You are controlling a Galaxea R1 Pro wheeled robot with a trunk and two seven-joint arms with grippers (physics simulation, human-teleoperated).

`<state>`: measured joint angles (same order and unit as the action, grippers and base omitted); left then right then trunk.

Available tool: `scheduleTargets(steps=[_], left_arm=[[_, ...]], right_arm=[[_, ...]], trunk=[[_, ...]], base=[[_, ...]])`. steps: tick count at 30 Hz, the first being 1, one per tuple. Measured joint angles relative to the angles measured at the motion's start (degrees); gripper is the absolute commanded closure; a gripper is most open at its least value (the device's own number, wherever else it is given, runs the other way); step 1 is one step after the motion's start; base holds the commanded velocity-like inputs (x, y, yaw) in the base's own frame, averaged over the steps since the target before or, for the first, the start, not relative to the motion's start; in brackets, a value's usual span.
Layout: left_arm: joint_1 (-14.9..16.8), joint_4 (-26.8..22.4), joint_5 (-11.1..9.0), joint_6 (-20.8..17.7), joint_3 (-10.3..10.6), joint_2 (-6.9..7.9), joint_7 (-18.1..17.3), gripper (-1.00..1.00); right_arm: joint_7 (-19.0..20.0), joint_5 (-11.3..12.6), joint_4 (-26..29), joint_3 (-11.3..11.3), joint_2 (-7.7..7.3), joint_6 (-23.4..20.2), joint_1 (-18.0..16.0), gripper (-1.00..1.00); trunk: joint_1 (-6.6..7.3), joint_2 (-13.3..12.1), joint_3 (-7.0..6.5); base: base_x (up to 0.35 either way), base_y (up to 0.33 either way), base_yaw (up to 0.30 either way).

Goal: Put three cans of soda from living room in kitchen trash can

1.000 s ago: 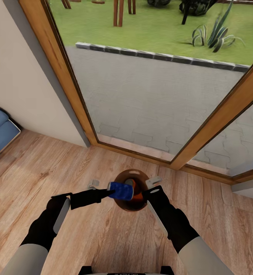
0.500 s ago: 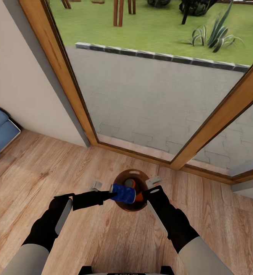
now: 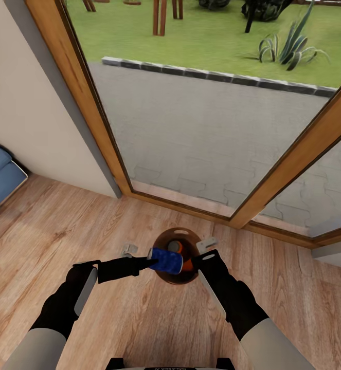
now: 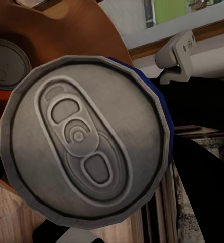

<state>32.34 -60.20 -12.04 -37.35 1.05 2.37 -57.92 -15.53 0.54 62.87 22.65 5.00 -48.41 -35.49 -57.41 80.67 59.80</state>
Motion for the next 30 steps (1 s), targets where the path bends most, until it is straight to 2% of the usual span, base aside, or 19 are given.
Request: scheduleTargets(steps=[11,13,17,21,25,30], left_arm=[[0.0,-0.1,0.0,0.0,0.0,0.00,0.1,1.00],[0.0,-0.1,0.0,0.0,0.0,0.00,0.1,1.00],[0.0,-0.2,0.0,0.0,0.0,0.00,0.1,1.00],[0.0,-0.2,0.0,0.0,0.0,0.00,0.1,1.00],[0.0,-0.2,0.0,0.0,0.0,0.00,0.1,1.00],[0.0,-0.2,0.0,0.0,0.1,0.00,0.1,1.00]], right_arm=[[-0.1,0.0,0.1,0.1,0.08,0.0,0.0,1.00],[-1.5,1.1,0.2,0.1,0.10,0.2,0.0,1.00],[-3.8,-0.8,0.2,0.1,0.08,-0.3,0.0,1.00],[-4.1,0.8,0.2,0.1,0.16,0.1,0.0,1.00],[-4.3,-0.1,0.3,0.1,0.17,-0.2,0.0,1.00],[-4.3,0.3,0.4,0.1,0.18,-0.1,0.0,1.00]], trunk=[[0.00,0.0,0.00],[0.00,0.0,0.00],[0.00,0.0,0.00],[0.00,0.0,0.00],[0.00,0.0,0.00],[0.00,0.0,0.00]], base=[[0.000,0.000,0.000],[0.000,0.000,0.000],[0.000,0.000,0.000],[0.000,0.000,0.000],[0.000,0.000,0.000],[0.000,0.000,0.000]])
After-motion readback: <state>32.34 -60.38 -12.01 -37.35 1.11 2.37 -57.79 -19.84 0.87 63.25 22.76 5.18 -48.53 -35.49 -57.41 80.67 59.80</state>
